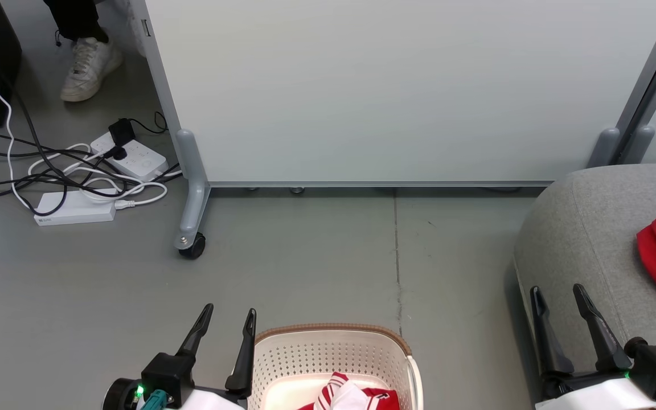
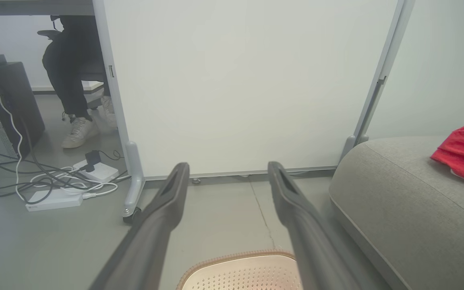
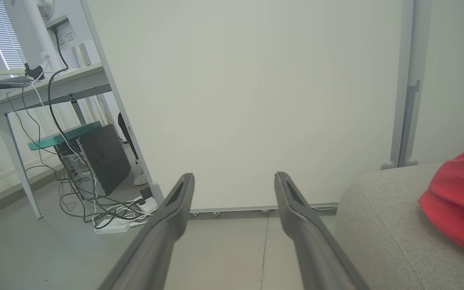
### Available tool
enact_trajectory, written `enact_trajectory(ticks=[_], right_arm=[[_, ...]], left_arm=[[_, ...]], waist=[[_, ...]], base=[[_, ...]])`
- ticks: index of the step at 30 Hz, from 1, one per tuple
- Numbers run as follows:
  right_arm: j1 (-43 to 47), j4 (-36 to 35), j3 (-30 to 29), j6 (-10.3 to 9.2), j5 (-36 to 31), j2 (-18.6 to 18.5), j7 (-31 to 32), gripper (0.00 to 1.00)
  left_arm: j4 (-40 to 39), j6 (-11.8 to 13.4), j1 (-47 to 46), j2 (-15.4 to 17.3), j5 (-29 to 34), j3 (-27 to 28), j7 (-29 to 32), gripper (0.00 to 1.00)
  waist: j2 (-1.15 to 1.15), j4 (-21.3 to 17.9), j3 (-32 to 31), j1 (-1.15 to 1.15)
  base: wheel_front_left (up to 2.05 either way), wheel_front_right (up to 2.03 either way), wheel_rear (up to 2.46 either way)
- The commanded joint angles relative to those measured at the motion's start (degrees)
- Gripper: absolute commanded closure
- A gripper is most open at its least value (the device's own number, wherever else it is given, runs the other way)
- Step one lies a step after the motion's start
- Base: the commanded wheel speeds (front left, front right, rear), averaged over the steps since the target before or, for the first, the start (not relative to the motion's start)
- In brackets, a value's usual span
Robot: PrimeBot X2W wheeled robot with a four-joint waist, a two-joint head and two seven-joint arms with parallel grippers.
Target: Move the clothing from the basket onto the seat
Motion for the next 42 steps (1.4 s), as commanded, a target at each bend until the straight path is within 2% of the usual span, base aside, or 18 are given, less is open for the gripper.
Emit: enact_trajectory(ticks=[1, 32, 39, 42], right_arm=[[0.3, 0.2, -0.1, 0.01, -0.3, -0.1, -0.1, 0.00], [-0.9, 0.0, -0.5, 0.01, -0.3, 0.0, -0.1, 0.00], [-2.1, 0.8, -0.5, 0.01, -1.2, -1.4, -0.1, 0.00], [-3.4, 0.3, -1.0, 0.01, -1.9, -1.9, -0.1, 0.00]], left_arm=[[0.1, -0.3, 0.3, 0.2, -0.1, 0.3, 0.0, 0.00], [0.9, -1.2, -0.6, 0.2, -0.5, -0.4, 0.0, 0.00], [2.4, -2.1, -2.2, 0.2, -1.0, -2.0, 0.0, 0.00], [3.1, -2.7, -4.3, 0.2, -0.4, -2.5, 0.0, 0.00]], waist=[[0.00, -0.1, 0.0, 0.00], [0.00, -0.9, 1.3, 0.00], [0.00, -3.1, 5.0, 0.00], [0.00, -4.2, 8.7, 0.00]], base=[[0.00, 0.00, 0.00], [0.00, 0.00, 0.00], [0.00, 0.00, 0.00], [0.00, 0.00, 0.00]])
